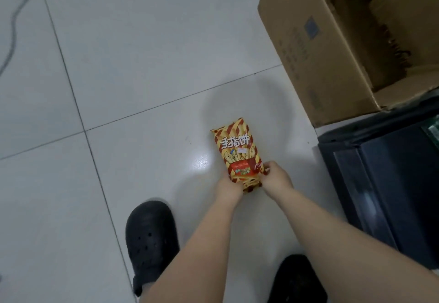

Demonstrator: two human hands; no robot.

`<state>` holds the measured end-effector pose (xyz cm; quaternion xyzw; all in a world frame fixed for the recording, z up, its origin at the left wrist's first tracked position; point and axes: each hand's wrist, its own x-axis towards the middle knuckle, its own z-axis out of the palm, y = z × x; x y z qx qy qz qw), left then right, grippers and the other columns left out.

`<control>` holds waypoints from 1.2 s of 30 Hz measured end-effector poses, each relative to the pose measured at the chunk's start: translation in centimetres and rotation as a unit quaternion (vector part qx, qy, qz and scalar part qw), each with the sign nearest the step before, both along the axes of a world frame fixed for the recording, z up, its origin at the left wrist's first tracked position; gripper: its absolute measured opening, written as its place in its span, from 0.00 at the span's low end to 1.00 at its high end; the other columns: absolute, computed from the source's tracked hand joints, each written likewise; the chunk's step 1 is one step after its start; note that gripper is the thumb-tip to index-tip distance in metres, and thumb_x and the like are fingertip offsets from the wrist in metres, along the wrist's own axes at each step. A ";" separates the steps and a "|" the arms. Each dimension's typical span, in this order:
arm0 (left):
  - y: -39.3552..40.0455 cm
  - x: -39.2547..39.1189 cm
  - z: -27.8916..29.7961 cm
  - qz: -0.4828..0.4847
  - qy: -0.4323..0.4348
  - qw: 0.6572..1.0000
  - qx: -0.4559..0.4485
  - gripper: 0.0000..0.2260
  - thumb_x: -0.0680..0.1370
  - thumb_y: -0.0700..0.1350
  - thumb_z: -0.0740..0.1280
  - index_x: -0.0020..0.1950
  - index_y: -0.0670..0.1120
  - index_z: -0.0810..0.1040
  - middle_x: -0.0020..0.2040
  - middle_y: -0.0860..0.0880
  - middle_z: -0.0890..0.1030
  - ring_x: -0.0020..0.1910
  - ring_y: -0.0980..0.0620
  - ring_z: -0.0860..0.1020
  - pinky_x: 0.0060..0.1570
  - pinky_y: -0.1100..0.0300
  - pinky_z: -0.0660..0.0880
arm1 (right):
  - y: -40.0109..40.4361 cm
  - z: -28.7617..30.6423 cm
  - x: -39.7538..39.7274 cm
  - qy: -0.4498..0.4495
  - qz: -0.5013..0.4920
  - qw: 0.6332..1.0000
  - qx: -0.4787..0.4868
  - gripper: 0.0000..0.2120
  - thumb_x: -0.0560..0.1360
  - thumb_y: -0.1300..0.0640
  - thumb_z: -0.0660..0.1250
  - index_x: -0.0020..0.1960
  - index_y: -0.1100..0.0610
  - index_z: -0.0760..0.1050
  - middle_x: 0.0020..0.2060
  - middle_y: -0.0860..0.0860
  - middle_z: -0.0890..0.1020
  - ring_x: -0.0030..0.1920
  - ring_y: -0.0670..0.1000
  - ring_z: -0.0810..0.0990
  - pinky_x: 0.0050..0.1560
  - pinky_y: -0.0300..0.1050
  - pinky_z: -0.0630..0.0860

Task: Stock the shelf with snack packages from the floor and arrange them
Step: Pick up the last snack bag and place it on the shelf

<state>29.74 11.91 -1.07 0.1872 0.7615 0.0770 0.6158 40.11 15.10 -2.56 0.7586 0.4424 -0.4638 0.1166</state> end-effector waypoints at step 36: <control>9.6 -4.8 89.4 -0.036 -0.053 0.749 0.660 0.12 0.71 0.38 0.72 0.52 0.49 0.80 0.39 0.53 0.81 0.36 0.60 0.80 0.36 0.72 0.77 | 2.3 91.1 -5.1 0.053 -0.261 0.689 0.675 0.05 0.76 0.59 0.62 0.50 0.51 0.68 0.48 0.49 0.76 0.44 0.44 0.73 0.39 0.31 0.67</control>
